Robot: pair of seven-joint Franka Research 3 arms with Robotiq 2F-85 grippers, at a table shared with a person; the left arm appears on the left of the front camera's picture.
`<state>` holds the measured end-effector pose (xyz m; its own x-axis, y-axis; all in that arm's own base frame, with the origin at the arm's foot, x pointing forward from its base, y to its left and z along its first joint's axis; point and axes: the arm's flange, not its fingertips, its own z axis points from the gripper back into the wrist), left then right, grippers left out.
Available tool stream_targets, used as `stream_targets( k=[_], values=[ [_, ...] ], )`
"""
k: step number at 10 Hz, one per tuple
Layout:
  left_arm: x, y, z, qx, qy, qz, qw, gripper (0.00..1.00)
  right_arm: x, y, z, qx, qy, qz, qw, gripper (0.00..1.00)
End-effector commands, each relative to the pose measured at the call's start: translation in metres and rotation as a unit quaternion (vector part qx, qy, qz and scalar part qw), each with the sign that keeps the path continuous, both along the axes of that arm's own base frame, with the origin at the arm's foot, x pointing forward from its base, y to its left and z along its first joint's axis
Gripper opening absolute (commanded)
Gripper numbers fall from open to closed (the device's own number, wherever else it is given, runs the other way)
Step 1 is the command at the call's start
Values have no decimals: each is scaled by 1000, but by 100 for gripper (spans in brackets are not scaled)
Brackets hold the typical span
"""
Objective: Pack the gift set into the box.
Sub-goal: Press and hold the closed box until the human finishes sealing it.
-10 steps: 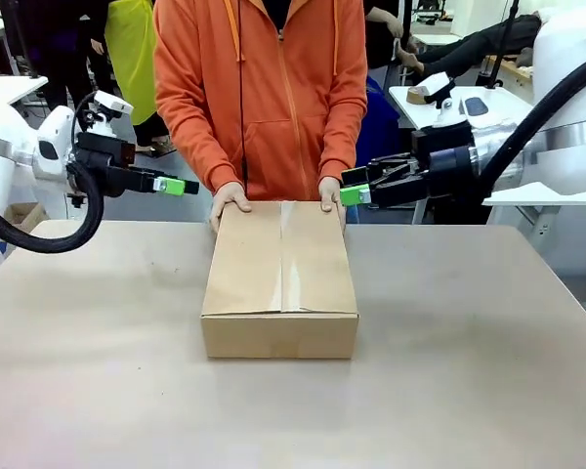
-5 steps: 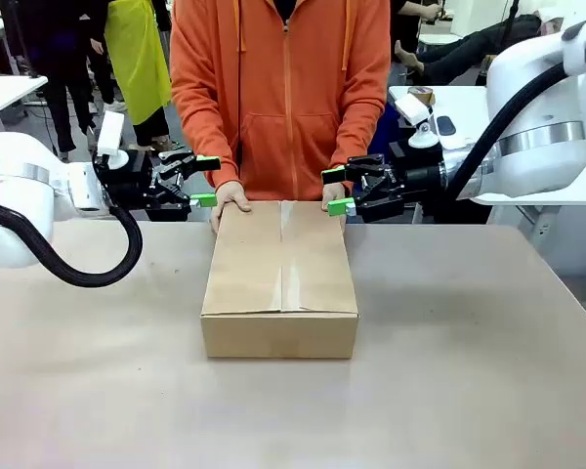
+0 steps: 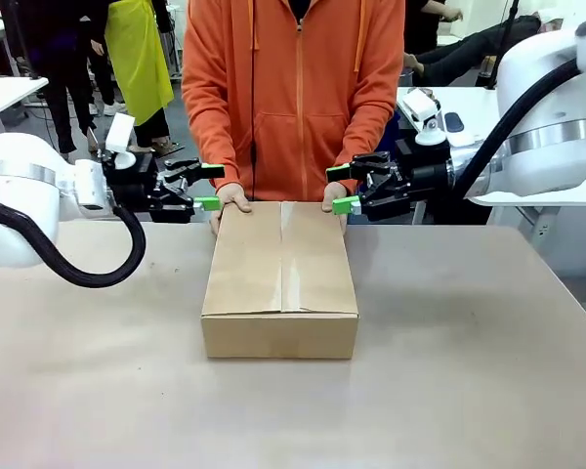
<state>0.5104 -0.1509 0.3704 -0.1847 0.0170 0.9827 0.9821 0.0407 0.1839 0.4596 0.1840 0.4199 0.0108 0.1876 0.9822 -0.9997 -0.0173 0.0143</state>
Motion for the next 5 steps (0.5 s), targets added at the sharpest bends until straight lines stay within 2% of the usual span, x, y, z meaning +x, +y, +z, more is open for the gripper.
stream_targets(
  k=[1, 2, 5],
  values=[
    [12, -30, -11, 50, -10, 13, 999, 100, 14, 6, -21, -15, 4, 17, 1000, 100],
    [14, -43, -21, 81, -5, 28, 996, 100, 22, 11, -35, -21, 23, 13, 999, 100],
    [26, -62, -43, 165, 3, 63, 984, 100, 49, 32, -79, -45, 37, -2, 998, 100]
  ],
)
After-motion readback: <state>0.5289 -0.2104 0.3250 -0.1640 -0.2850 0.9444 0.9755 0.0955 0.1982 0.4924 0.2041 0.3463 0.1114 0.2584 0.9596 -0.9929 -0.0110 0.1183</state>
